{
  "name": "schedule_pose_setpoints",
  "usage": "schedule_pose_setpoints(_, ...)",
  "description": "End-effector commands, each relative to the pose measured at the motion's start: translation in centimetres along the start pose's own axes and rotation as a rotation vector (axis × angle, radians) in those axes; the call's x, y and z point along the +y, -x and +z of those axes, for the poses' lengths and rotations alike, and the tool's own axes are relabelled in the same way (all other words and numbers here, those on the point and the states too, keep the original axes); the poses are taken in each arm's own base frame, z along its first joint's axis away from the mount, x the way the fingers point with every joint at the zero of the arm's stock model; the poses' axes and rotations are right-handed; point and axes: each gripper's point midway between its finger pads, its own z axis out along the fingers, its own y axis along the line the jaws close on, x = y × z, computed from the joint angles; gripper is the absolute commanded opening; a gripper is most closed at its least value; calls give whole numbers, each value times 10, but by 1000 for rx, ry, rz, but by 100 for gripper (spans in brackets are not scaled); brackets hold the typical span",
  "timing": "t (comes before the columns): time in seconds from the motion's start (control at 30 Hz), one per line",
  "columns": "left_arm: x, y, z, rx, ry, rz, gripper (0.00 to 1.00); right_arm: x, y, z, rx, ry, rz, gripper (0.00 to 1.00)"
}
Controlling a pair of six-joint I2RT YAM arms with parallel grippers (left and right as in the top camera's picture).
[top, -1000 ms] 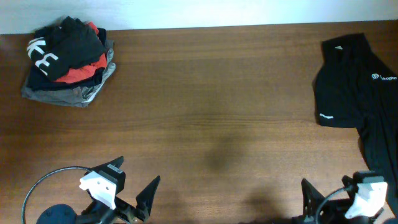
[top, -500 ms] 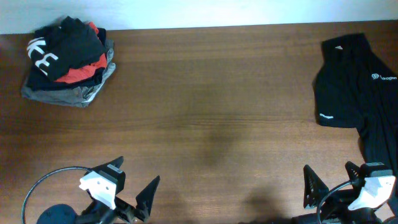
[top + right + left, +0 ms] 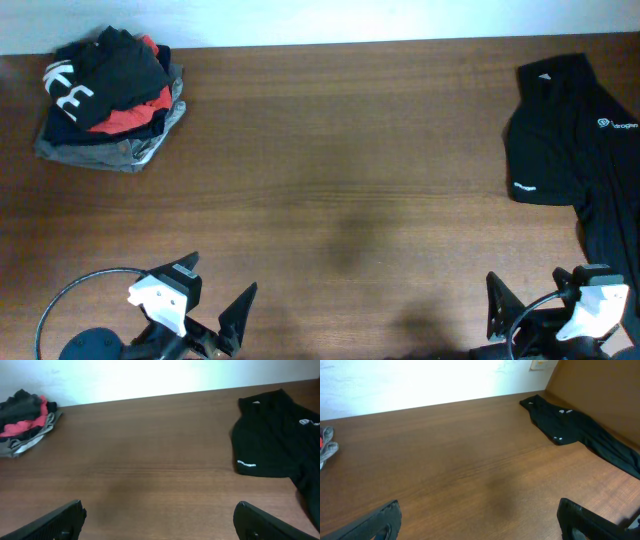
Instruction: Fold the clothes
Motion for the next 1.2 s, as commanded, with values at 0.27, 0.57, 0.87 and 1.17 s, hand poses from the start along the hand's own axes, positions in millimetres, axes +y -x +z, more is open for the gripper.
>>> schedule_pose_setpoints(0.27,1,-1,0,1,3,-9,99,-25,-4,28,-32,-140,-30,99)
schedule_pose_setpoints(0.57,1,-1,0,1,3,-8,99,-37,-25,78,-221,-144,-67,99)
schedule_pose_setpoints(0.87,1,-1,0,1,3,-8,99,-20,-25,117,-418,0,-156,99)
schedule_pose_setpoints(1.17,1,-1,0,1,3,-8,99,-24,-35,140,-484,-9,-251,99)
